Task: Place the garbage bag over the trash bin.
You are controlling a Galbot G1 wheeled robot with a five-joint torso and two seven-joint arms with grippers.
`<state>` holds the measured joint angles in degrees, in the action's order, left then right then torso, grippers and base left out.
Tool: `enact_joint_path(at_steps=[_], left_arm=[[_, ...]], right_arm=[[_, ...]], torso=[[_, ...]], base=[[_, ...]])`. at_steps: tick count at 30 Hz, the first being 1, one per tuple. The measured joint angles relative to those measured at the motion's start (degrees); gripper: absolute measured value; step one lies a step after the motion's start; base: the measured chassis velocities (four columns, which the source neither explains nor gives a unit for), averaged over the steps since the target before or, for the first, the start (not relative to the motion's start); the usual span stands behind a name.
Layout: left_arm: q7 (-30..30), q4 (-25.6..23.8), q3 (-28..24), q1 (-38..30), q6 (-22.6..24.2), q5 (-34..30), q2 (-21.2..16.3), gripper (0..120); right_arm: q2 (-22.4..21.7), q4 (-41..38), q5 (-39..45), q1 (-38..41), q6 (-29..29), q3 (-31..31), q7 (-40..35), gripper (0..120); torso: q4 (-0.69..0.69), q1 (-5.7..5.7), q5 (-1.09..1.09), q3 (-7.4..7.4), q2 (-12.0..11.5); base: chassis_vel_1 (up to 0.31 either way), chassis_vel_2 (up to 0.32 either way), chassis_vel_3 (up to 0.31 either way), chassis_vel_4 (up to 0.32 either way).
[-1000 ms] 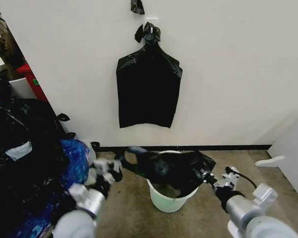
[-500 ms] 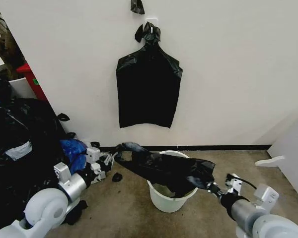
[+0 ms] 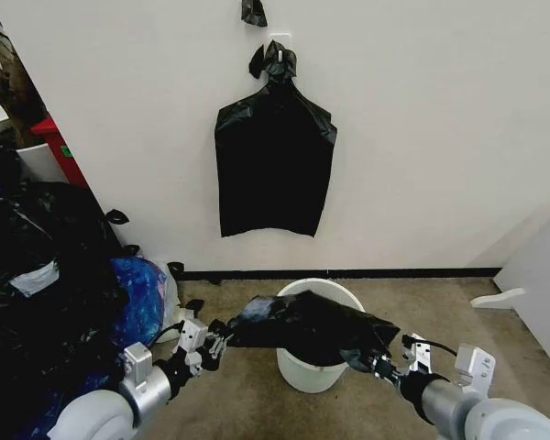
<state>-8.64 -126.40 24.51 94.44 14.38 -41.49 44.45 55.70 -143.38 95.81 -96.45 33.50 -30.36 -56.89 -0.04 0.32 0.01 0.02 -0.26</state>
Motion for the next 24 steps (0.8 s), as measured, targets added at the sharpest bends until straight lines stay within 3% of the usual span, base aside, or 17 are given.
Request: enact_joint_path(at_steps=[8,14,20,24], left_arm=[[-0.4,1.5,-0.5,3.8,0.1,2.3,0.9,0],[0.5,6.0,-3.5,-1.8,0.4,3.7,1.8,0],[2.8,10.7,-5.1,-11.5,0.5,4.2,2.9,0],[2.9,12.1,-5.7,-13.7,0.5,4.7,3.2,0]], right_arm=[[2.0,0.1,6.0,-1.1,1.9,1.0,-5.8,0],[3.6,0.1,2.3,0.0,2.8,2.4,-3.2,0],[3.8,3.7,-8.8,0.3,1.5,3.6,2.4,0],[4.0,5.7,-10.6,0.5,1.7,3.6,3.5,0]], torso=[[0.01,0.00,0.00,0.00,0.0],[0.00,0.00,0.00,0.00,0.0],[-0.01,0.00,0.00,0.01,0.0],[0.00,0.00,0.00,0.01,0.0]], base=[[0.000,0.000,0.000,0.000],[0.000,0.000,0.000,0.000],[0.000,0.000,0.000,0.000],[0.000,0.000,0.000,0.000]])
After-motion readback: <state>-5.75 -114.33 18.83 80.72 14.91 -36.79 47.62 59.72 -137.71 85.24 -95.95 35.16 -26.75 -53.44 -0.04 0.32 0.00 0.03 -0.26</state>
